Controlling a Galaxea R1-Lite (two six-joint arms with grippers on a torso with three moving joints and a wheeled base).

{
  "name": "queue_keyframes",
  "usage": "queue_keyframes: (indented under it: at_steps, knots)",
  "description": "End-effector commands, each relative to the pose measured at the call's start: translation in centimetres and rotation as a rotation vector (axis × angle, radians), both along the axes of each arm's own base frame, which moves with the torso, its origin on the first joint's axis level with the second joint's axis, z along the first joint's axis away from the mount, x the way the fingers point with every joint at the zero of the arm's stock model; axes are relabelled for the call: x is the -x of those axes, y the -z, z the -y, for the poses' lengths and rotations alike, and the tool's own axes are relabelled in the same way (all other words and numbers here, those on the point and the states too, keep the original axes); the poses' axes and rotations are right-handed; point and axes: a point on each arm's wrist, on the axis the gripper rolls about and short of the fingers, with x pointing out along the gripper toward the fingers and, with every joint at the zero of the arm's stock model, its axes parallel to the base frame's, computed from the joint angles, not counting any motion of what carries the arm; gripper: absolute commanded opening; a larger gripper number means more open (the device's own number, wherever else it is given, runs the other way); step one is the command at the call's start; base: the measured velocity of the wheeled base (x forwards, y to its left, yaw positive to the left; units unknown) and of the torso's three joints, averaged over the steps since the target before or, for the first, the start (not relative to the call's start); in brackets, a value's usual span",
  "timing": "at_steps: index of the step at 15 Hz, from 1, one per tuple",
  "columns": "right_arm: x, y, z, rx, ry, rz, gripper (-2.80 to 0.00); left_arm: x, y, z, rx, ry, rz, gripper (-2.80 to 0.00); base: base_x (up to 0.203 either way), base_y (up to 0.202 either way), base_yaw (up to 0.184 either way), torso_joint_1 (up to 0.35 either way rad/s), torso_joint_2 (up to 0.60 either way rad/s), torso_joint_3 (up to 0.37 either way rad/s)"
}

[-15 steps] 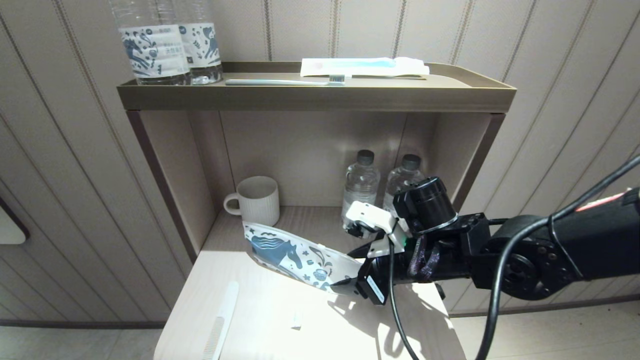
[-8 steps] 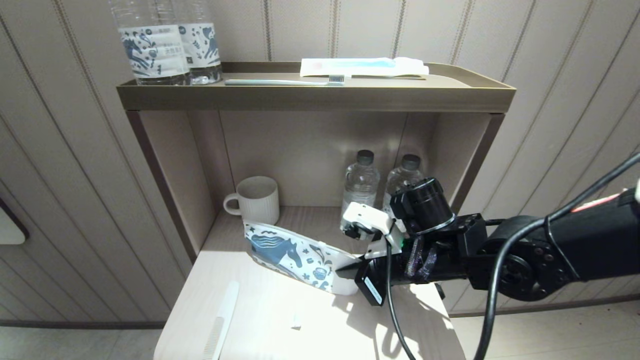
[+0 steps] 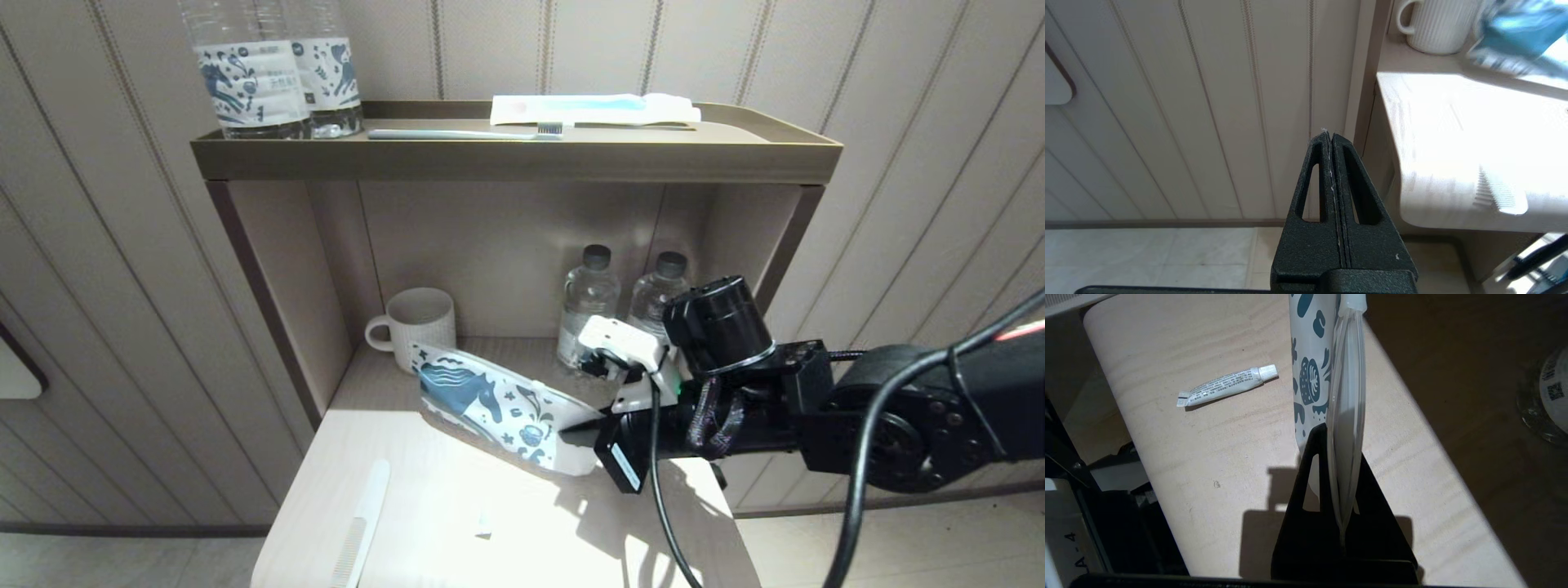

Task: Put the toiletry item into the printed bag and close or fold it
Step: Pick up the storage bag

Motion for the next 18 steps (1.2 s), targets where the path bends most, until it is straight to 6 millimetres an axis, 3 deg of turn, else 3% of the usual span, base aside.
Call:
queue_keyframes:
  at_steps: [1, 4, 7, 9, 11, 15, 18]
  knots:
    - [1.3, -1.5, 0.9, -0.029, 0.003, 0.033, -2.8, 0.0, -0.3, 0.0, -0.031, 0.002, -0.01, -2.8, 0.0, 0.0, 0.0, 0.0, 0.0, 0.0]
    - [3.8, -3.7, 2.5, -0.067, 0.024, 0.057, -2.8, 1.0, -2.9, 0.1, -0.084, 0.023, 0.002, -2.8, 0.0, 0.0, 0.0, 0.0, 0.0, 0.0]
    - [6.2, -5.0, 4.0, -0.041, 0.037, 0.013, -2.8, 0.5, -8.7, 0.2, -0.087, 0.1, -0.035, -2.8, 0.0, 0.0, 0.0, 0.0, 0.0, 0.0]
    - [7.8, -5.8, 4.8, -0.036, 0.032, -0.012, -2.8, -1.4, -13.1, 0.4, -0.082, 0.199, -0.063, -2.8, 0.0, 0.0, 0.0, 0.0, 0.0, 0.0]
    - [8.8, -5.9, 4.5, -0.005, -0.01, -0.057, -2.8, -4.0, -16.0, 0.8, -0.064, 0.37, -0.109, -2.8, 0.0, 0.0, 0.0, 0.0, 0.0, 0.0]
    - [9.7, -7.6, 2.8, 0.071, -0.131, -0.084, -2.8, -10.4, -19.5, 1.8, 0.01, 0.776, -0.219, -2.8, 0.0, 0.0, 0.0, 0.0, 0.0, 0.0]
    - [9.2, -7.4, 1.1, 0.18, -0.239, -0.087, -2.8, -14.3, -20.8, 4.5, 0.018, 1.04, -0.279, -2.8, 0.0, 0.0, 0.0, 0.0, 0.0, 0.0]
